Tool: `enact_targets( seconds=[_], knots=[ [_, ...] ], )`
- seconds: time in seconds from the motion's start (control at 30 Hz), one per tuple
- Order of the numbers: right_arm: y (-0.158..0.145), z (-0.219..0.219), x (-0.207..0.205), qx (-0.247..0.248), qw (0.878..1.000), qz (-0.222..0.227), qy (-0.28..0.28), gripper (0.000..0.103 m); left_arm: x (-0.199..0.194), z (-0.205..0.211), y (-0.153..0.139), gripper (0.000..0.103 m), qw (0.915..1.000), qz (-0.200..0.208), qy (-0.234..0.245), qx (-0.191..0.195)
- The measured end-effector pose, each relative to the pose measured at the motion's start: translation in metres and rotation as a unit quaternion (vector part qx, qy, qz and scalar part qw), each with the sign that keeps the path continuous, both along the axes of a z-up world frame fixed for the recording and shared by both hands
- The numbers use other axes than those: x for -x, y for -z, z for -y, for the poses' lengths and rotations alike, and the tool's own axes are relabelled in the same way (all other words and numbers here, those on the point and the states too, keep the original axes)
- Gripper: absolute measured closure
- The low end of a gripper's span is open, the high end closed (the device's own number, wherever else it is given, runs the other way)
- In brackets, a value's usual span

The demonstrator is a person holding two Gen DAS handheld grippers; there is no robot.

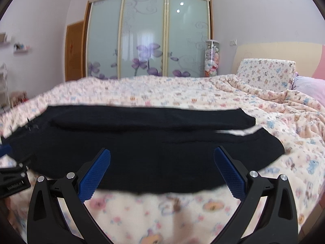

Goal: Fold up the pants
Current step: 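Grasp the hem of the black trouser leg with the right tool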

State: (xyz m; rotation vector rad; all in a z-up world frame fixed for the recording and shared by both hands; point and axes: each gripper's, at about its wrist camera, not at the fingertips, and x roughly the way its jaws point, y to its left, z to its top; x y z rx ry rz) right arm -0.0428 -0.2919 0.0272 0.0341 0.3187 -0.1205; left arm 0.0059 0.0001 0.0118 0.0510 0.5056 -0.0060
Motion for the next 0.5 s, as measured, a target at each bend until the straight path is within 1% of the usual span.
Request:
enact_targets(
  seconds=[0.03,0.1,0.13,0.17,0.2,0.23,0.27,0.33,0.43,0.47,0.5],
  knots=[
    [-0.006,0.010,-0.003,-0.012,1.000,0.002,-0.005,0.001,-0.002,0.000,-0.003,0.002,1.0000,0.004,-0.001,-0.002],
    [-0.020,0.036,-0.016,-0.052,0.999,-0.001,-0.013,0.001,-0.009,0.000,-0.014,0.002,0.9998,0.020,-0.006,-0.005],
    [-0.026,0.056,-0.026,-0.082,0.996,-0.009,-0.025,0.001,-0.012,0.001,-0.019,0.002,0.9996,0.027,-0.006,-0.003],
    [-0.033,0.066,-0.036,-0.101,0.994,-0.016,-0.028,0.001,-0.018,0.002,-0.024,0.002,0.9994,0.034,-0.004,0.001],
    [-0.038,0.086,-0.049,-0.126,0.991,-0.027,-0.031,0.001,-0.021,0.002,-0.026,0.002,0.9994,0.035,-0.004,0.002],
    [-0.041,0.095,-0.058,-0.139,0.989,-0.033,-0.033,0.001,-0.026,0.003,-0.028,0.002,0.9994,0.035,-0.004,0.004],
    [-0.044,0.120,-0.075,-0.167,0.984,-0.045,-0.034,0.001,-0.031,0.001,-0.030,0.002,0.9993,0.036,-0.005,0.006],
    [-0.045,0.149,-0.097,-0.198,0.978,-0.062,-0.026,0.001,-0.040,0.000,-0.030,0.002,0.9988,0.046,-0.016,0.007],
    [-0.039,0.203,-0.138,-0.263,0.960,-0.097,-0.001,0.001,-0.041,-0.006,-0.019,0.002,0.9959,0.077,-0.046,0.008],
    [-0.034,0.224,-0.154,-0.286,0.952,-0.109,0.014,0.001,-0.040,-0.008,-0.016,0.002,0.9951,0.083,-0.053,0.012],
    [-0.031,0.237,-0.164,-0.297,0.948,-0.114,0.027,0.001,-0.041,-0.008,-0.014,0.002,0.9947,0.085,-0.054,0.019]
  ],
)
